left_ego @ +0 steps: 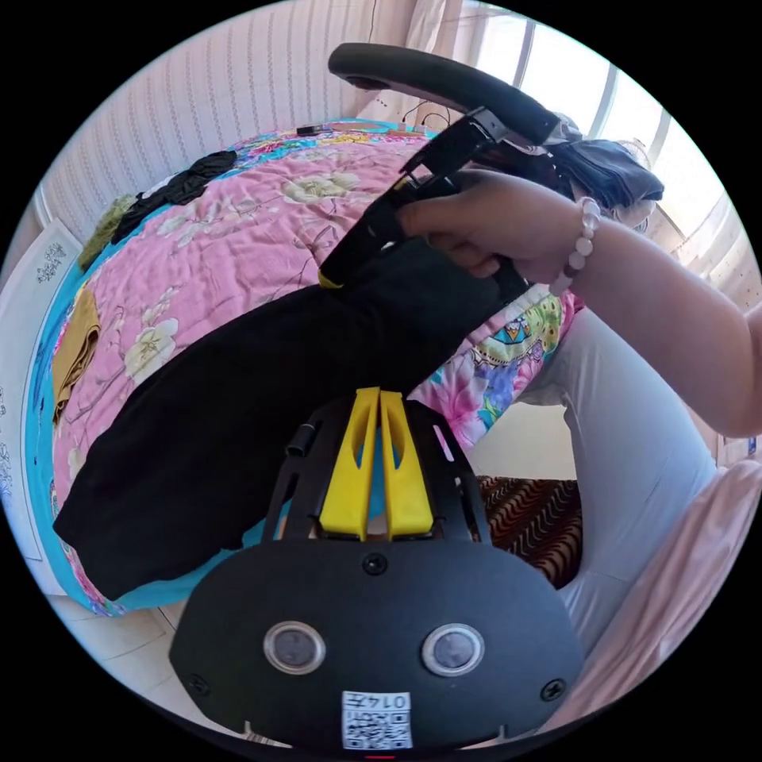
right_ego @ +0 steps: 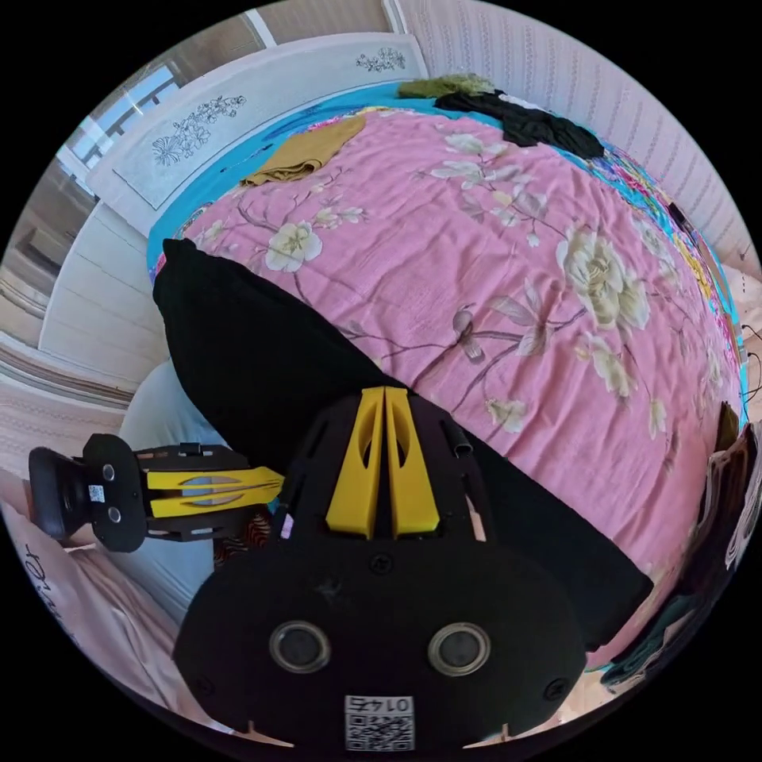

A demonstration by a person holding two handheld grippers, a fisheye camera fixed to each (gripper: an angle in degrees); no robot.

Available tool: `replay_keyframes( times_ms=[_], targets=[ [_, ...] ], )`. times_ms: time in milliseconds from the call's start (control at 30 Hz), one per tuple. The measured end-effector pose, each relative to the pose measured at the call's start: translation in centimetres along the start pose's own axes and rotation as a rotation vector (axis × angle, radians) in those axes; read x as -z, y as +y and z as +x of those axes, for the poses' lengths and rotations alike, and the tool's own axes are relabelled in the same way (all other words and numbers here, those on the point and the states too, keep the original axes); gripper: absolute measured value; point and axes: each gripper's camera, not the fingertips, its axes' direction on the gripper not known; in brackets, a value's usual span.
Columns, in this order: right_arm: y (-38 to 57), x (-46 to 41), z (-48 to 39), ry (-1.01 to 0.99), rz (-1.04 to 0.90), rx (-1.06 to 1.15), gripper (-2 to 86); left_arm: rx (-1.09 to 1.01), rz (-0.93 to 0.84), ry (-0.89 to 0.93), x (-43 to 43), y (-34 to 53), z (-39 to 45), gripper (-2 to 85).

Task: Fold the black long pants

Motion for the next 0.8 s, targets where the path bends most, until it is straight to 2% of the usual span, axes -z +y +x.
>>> replay_keyframes(
  times_ms=[33, 67, 200, 300, 367, 467, 567, 700, 800],
  targets=[
    [0.7, -0.4, 0.9, -0.003, 0.018, -0.005, -0.5, 0.000, -0.017, 0.004, -0.7, -0.3, 0.3, -1.0],
    [1.2, -2.2, 1.7, 0.004, -0.045, 0.008, -0.5, 0.003, 0.010, -0.004, -1.4, -0.5, 1.0, -1.0],
    [4.6, -1.2, 5.6, -0.079, 0.019, -0.013, -0.6, 0.003, -0.024, 0.023, -1.1, -2.8, 2.9, -1.0],
    [11.1, 3.0, 10.7, -0.205, 0.242, -0.087, -0.4, -0.026, -0.018, 0.069, -0.1, -4.1, 4.7, -1.0],
    [18.6, 6.3, 16.6, -0.204, 0.417, -0.286, 0.1, -0.046, -0.030, 0.104, -0.2, -5.2, 5.7, -1.0],
    [28.5, 9.0, 24.1, -0.136, 0.465, -0.588, 1.9, -0.082, -0.063, 0.144, -1.2, -8.1, 7.7, -1.0],
    [36.7, 10.8, 29.9, -0.060, 0.440, -0.785, 6.8, -0.112, -0.060, 0.221, -1.8, -12.8, 10.1, -1.0],
    [45.1, 11.1, 33.6, -0.007, 0.492, -0.942, 8.7, -0.199, 0.008, 0.267, -2.3, -21.2, 14.2, -1.0],
    [50.1, 9.7, 36.0, -0.052, 0.562, -1.007, 10.4, -0.272, 0.015, 0.341, -3.7, -28.0, 17.7, -0.9]
  ],
)
